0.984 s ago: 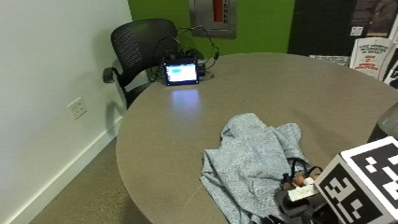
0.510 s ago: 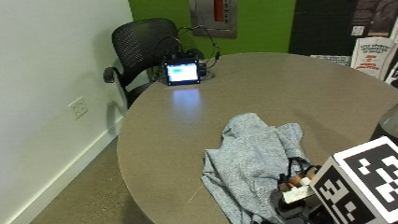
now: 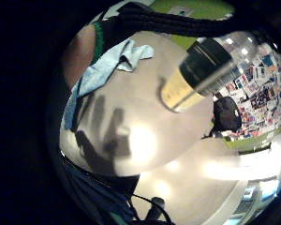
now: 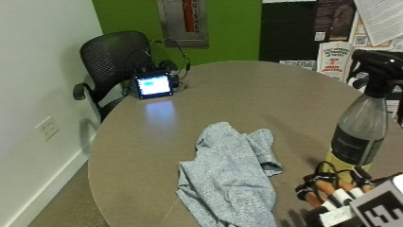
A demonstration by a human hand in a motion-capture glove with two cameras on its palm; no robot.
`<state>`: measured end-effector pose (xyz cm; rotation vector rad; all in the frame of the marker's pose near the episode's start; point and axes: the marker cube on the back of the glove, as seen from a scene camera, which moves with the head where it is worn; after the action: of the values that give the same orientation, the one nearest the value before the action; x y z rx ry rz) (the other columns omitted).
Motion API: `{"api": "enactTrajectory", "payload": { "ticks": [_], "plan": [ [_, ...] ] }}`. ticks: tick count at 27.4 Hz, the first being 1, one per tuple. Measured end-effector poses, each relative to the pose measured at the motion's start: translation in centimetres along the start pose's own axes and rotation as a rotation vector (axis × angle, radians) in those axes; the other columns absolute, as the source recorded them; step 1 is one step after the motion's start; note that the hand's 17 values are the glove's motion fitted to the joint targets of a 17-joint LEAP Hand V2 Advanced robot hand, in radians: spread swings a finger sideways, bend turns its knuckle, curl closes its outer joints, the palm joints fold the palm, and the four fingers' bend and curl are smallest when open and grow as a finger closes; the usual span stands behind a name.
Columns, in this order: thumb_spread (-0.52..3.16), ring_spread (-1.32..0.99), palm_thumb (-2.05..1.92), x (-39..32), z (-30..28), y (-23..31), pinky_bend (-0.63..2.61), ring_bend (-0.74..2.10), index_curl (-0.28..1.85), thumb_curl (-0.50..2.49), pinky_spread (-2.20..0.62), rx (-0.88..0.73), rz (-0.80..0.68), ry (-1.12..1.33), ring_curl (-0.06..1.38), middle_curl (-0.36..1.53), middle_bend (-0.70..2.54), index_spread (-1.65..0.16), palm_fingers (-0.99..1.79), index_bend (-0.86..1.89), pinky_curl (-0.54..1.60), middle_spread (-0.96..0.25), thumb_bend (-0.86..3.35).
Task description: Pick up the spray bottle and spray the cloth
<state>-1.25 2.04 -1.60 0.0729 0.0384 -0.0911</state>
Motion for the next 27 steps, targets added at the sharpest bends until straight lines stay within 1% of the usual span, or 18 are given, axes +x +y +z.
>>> {"api": "enactTrajectory", "payload": {
  "ticks": [3, 10, 13, 16, 18, 20, 23, 27],
  "plan": [
    [1.09, -0.09, 0.54, 2.2, -0.9, 1.1, 0.11, 0.33, 0.38, 0.33, 0.27, 0.018, 0.056, 0.002, 0.29, 0.33, 0.31, -0.31, 0.72, 0.34, 0.10, -0.07, 0.10],
    [1.09, -0.12, 0.56, 8.9, -3.4, 2.2, 0.16, 0.38, 0.36, 0.35, 0.26, 0.107, 0.289, -0.043, 0.31, 0.35, 0.33, -0.32, 0.83, 0.23, 0.13, -0.09, 0.06],
    [1.09, -0.13, 0.57, 12.0, -5.0, 1.2, 0.18, 0.39, 0.35, 0.36, 0.25, 0.188, 0.386, -0.099, 0.32, 0.36, 0.34, -0.32, 0.87, 0.16, 0.15, -0.09, 0.04],
    [1.09, -0.14, 0.61, 14.4, -6.7, -1.1, 0.19, 0.41, 0.34, 0.37, 0.23, 0.285, 0.465, -0.207, 0.34, 0.37, 0.35, -0.32, 0.88, 0.11, 0.17, -0.09, 0.04],
    [1.09, -0.14, 0.64, 15.6, -7.1, -2.8, 0.21, 0.43, 0.32, 0.38, 0.22, 0.336, 0.476, -0.321, 0.35, 0.38, 0.34, -0.31, 0.85, 0.07, 0.19, -0.10, 0.04],
    [1.09, -0.15, 0.68, 17.0, -7.0, -4.5, 0.24, 0.44, 0.30, 0.40, 0.21, 0.361, 0.457, -0.481, 0.36, 0.38, 0.34, -0.31, 0.80, 0.05, 0.21, -0.10, 0.05],
    [1.07, -0.16, 0.73, 18.3, -6.2, -6.4, 0.23, 0.43, 0.29, 0.41, 0.22, 0.338, 0.431, -0.706, 0.36, 0.39, 0.34, -0.32, 0.76, 0.07, 0.23, -0.11, 0.06],
    [1.05, -0.18, 0.78, 18.6, -5.1, -7.9, 0.20, 0.46, 0.27, 0.44, 0.22, 0.294, 0.388, -0.823, 0.37, 0.40, 0.37, -0.32, 0.78, 0.08, 0.23, -0.13, 0.05]
  ]
}}
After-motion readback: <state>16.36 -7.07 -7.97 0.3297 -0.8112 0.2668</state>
